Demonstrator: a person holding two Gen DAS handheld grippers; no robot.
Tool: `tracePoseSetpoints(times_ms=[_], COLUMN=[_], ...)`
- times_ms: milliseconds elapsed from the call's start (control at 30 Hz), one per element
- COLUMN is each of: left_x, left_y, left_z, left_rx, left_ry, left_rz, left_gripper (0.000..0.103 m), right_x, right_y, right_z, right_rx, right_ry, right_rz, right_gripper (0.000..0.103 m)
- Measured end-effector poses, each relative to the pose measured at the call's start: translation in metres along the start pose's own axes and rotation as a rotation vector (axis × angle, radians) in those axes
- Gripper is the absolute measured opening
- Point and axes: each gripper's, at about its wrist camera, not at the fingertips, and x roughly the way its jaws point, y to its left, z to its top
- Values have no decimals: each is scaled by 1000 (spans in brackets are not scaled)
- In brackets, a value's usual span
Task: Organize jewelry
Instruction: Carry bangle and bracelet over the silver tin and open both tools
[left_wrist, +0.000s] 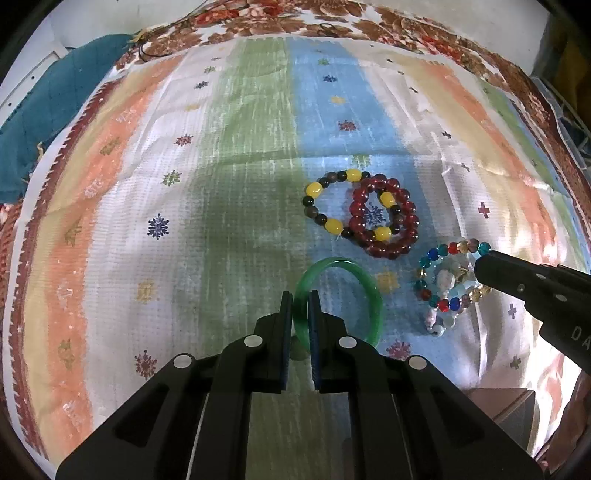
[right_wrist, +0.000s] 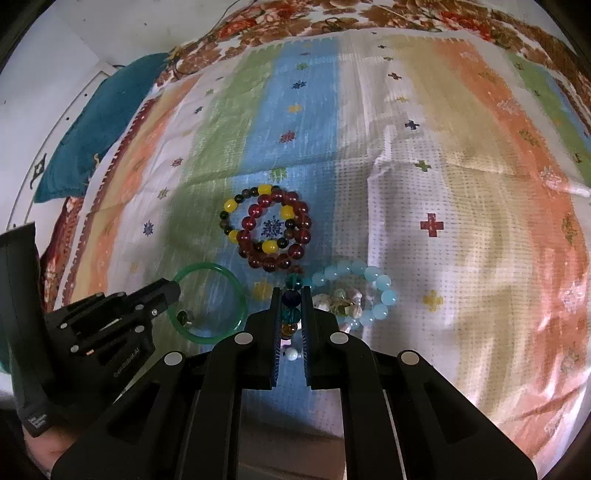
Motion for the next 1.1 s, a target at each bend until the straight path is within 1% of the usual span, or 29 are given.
tracePoseSetpoints(times_ms=[300, 433, 600, 767, 867, 1000, 1100], left_x=[-26, -38, -57, -80, -92, -101, -107], left_y=[-7, -10, -20, -33, -39, -41, -44], left_z=[-5, -8, -13, -19, -24, -28, -33], left_rx=[6, -9, 14, 44, 70, 68, 75], left_ry=[-46, -49, -83, -134, -170, -183, -196], left_rz=[-2, -42, -29, -13, 9, -12, -10], left_gripper=[9, 9, 9, 9, 9, 9, 9], right_x=[-34, -52, -69, -80, -87, -93, -99], right_y=[5, 8, 12, 17, 18, 22, 22], right_z=[-7, -11, -19, -30, -35, -39, -42], right_rx=[-50, -70, -93, -114, -120, -132, -131], right_ry=[-80, -115, -159, -175, -189, -204, -233], right_rz=[-51, -58, -75, -78, -71, -78, -83], right_gripper=[10, 10, 10, 10, 10, 10, 10])
